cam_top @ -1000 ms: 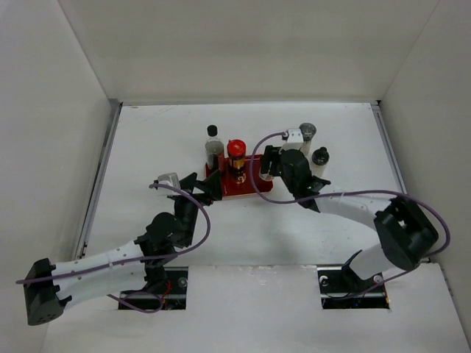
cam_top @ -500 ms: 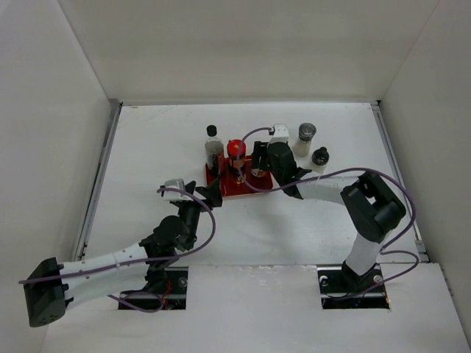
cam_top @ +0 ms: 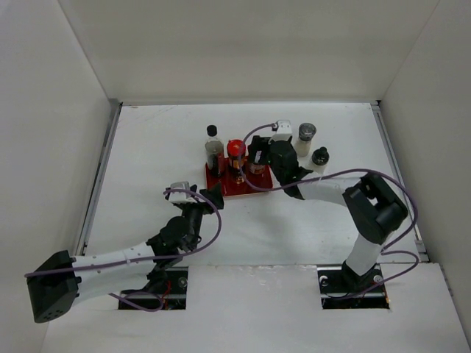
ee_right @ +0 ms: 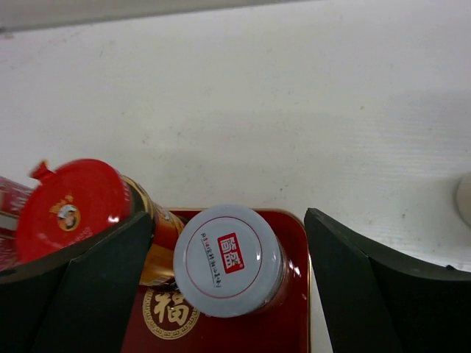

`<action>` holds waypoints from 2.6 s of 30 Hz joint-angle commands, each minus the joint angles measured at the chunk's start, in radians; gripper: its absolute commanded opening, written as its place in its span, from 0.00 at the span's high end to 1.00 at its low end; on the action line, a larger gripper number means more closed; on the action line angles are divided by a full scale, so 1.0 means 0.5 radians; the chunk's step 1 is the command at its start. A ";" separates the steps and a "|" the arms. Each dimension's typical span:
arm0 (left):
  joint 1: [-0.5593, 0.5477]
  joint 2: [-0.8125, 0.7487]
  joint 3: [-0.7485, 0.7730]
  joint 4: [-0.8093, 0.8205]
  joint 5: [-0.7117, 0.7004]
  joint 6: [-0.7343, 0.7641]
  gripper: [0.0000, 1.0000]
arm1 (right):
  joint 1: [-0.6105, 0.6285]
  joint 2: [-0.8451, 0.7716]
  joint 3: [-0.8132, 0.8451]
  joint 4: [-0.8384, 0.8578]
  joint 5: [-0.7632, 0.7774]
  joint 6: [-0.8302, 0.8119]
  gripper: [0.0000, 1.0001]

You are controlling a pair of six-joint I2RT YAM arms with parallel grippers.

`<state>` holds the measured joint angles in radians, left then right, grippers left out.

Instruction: Organize the condiment bottles

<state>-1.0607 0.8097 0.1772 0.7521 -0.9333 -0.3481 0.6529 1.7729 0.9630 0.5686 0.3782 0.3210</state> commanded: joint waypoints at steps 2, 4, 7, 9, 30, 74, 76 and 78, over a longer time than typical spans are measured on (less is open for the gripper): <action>0.015 0.016 -0.011 0.220 0.010 -0.016 0.20 | -0.016 -0.407 -0.113 0.090 0.072 0.103 0.08; 0.018 0.028 -0.011 0.254 0.026 -0.009 0.20 | -0.049 -0.587 -0.223 0.023 0.121 0.143 0.08; 0.037 0.068 -0.023 0.306 0.072 -0.012 0.21 | -0.135 -0.894 -0.413 -0.124 0.237 0.201 0.09; 0.064 0.120 -0.035 0.379 0.081 -0.016 0.21 | -0.227 -1.103 -0.514 -0.305 0.354 0.235 0.07; 0.110 0.221 -0.091 0.570 0.158 -0.055 0.21 | -0.715 -0.717 -0.334 -0.797 0.179 0.208 0.00; 0.491 -0.380 -0.278 0.045 -0.106 -0.399 0.20 | 0.723 0.001 0.372 -0.364 0.406 0.067 0.48; 0.491 -0.368 -0.275 0.045 -0.091 -0.414 0.20 | 0.748 0.028 0.384 -0.379 0.452 -0.007 0.44; 0.500 -0.355 -0.272 0.048 -0.088 -0.421 0.20 | 0.770 0.065 0.399 -0.382 0.462 -0.065 0.31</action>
<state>-0.8185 0.6262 0.0532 0.7647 -1.0031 -0.5331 1.0138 1.8027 1.0977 0.2707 0.5442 0.3508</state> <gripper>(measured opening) 0.793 0.688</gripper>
